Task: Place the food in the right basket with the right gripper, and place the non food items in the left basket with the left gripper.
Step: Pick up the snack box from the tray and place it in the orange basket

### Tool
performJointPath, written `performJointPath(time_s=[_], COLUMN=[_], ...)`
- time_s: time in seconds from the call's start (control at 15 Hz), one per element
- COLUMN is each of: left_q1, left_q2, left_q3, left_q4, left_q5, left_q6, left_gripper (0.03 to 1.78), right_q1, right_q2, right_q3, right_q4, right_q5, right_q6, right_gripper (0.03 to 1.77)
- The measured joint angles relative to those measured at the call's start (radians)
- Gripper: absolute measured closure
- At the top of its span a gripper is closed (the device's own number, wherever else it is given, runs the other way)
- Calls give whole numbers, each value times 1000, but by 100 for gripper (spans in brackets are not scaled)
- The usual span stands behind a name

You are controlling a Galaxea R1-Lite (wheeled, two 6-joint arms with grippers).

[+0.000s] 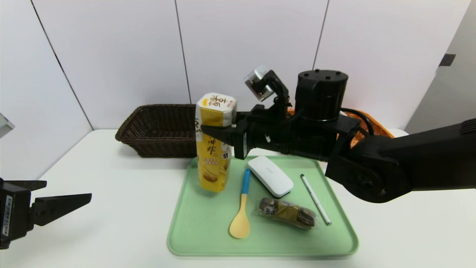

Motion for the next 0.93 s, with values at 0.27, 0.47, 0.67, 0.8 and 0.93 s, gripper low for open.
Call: performJointPath(time_s=[0.27, 0.47, 0.67, 0.8, 0.93], left_q1=[0, 0, -1, -1, -1], left_q2=[-17, -21, -21, -22, -23], left_q3=[-2, -2, -2, -5, -7], left_q4=[-6, -6, -6, -6, -7], left_q5=[-3, -2, -5, -10, -9], left_q6=[1, 0, 1, 1, 3], left_gripper=[12, 12, 12, 12, 12], right_q1=[-37, -106, -214, -296, -381], right_q2=[-39, -64, -103, -125, -136], right_q3=[-88, -162, -213, -233, -235], right_q4=[20, 89, 169, 197, 210], right_q5=[-167, -257, -275, -293, -299], right_q6=[4, 0, -1, -1, 0], right_gripper=[96, 96, 96, 96, 96])
